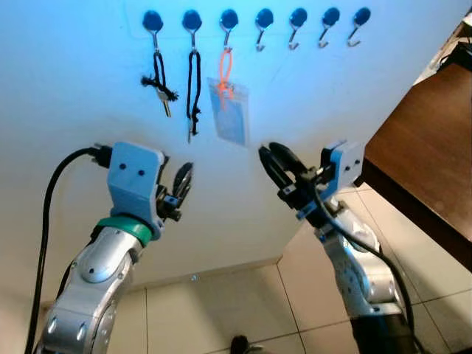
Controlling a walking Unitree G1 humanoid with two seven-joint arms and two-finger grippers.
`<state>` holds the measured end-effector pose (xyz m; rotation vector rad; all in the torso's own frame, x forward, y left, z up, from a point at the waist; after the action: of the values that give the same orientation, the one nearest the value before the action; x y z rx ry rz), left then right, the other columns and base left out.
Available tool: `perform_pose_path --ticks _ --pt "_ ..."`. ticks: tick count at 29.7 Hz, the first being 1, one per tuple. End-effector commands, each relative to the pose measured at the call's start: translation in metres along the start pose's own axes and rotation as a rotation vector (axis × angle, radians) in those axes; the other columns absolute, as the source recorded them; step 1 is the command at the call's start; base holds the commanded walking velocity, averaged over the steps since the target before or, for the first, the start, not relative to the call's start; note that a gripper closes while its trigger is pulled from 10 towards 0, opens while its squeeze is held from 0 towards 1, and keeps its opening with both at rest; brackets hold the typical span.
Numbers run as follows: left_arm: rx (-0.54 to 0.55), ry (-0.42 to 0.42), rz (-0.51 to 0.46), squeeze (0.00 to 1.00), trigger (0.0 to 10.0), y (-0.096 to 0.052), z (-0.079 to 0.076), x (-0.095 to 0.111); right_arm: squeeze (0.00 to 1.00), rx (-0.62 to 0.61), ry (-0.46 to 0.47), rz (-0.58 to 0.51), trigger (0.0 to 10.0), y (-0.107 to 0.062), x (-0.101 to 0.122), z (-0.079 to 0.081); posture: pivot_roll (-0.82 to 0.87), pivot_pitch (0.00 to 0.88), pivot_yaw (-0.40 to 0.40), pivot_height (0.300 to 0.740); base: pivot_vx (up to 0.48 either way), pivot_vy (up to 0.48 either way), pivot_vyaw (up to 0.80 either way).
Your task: Hang keys on a hook
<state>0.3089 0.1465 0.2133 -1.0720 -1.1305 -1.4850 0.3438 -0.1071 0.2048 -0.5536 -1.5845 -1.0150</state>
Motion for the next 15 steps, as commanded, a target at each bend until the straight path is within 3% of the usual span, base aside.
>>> perform_pose_path --ticks 1,15 --pt "0.033 0.018 0.021 0.0 10.0 -0.002 0.0059 -0.008 0.0 -0.01 -0.011 0.016 10.0 -0.0034 -0.0047 -0.0009 -0.04 0.124 0.039 0.74 0.0 0.0 0.0" --pt "0.084 0.027 0.024 0.0 10.0 0.0001 0.0117 -0.017 0.0 -0.019 0.019 0.059 10.0 -0.0049 -0.006 0.0024 -0.03 0.118 0.032 0.74 -0.358 0.0 0.0"
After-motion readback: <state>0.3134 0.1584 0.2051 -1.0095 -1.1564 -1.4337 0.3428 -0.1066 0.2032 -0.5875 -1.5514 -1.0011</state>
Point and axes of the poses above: a point about 5 cm out from each wrist's last joint towards the gripper, its own y axis pointing out of the wrist towards the gripper, its own x axis along the axis of the wrist's last joint, z = x × y, the point moved 4 cm from there along y, pointing out of the wrist towards the gripper, and after that the axes turned 3 degrees about y, right-handed, at the moved point
